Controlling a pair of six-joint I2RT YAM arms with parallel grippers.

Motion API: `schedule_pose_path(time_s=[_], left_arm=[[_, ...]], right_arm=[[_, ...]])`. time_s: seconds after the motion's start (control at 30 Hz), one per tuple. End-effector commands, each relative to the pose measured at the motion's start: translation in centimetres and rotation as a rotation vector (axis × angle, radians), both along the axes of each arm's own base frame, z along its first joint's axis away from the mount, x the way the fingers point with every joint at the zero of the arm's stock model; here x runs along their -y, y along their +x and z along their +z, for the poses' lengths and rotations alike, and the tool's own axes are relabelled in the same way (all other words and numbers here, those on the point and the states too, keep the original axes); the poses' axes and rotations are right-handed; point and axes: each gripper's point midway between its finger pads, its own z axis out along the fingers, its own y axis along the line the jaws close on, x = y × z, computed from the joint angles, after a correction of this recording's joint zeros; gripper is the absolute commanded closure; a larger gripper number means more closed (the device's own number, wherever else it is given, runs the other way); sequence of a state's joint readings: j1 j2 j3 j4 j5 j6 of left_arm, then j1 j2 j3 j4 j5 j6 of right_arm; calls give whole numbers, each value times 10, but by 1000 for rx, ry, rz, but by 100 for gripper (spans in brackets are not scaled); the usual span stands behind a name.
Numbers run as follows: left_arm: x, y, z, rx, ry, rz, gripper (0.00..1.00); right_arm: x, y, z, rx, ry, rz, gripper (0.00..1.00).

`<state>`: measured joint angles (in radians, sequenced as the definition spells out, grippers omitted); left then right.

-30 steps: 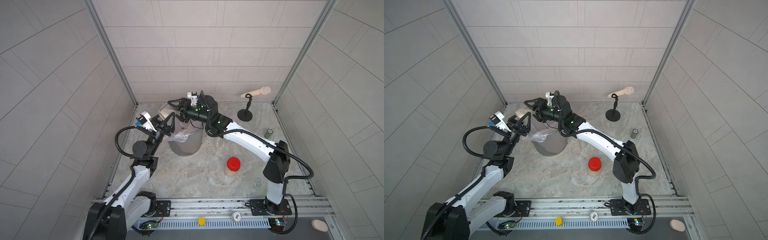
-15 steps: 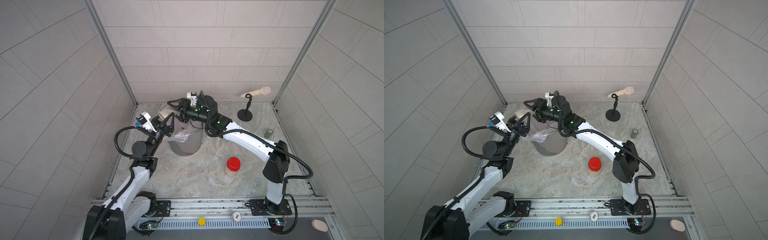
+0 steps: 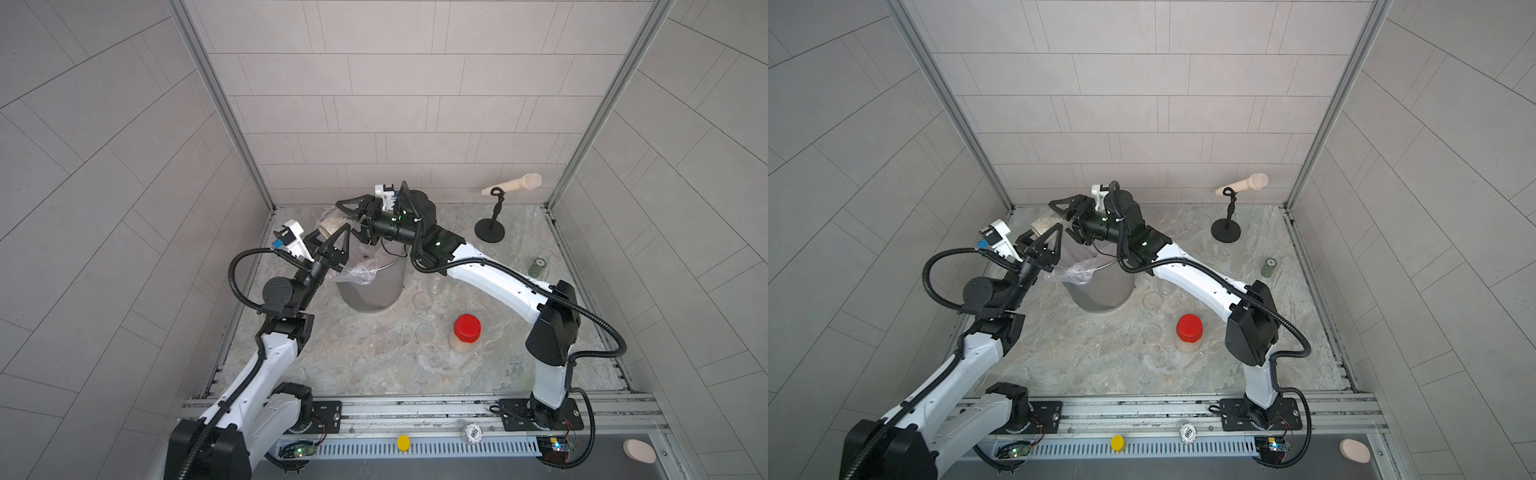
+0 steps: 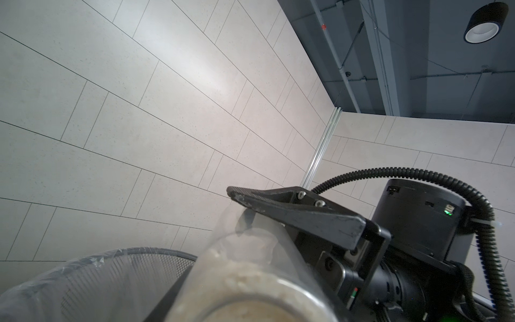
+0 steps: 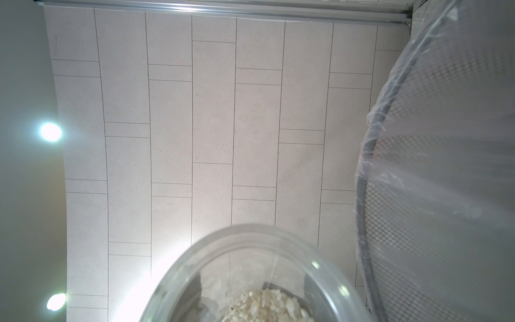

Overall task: Empty moldy rice from jars
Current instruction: Pour the moldy rice from the jar into the trash bin.

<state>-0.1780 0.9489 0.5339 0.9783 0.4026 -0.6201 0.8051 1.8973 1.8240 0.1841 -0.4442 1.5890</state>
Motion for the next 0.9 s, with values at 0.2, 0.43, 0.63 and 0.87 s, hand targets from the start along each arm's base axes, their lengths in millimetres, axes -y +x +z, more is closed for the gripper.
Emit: schedule_pose_path(time_s=[0.2, 0.43, 0.63, 0.87], left_arm=[[1, -12, 23, 71, 24, 2, 70], [1, -16, 23, 61, 44, 3, 71], [5, -15, 19, 23, 79, -6, 72], [3, -14, 8, -17, 101, 6, 72]], right_arm=[[15, -5, 9, 10, -15, -21, 26], [29, -4, -3, 0, -64, -62, 20], [54, 0, -9, 20, -134, -126, 19], [76, 4, -8, 71, -226, -182, 18]])
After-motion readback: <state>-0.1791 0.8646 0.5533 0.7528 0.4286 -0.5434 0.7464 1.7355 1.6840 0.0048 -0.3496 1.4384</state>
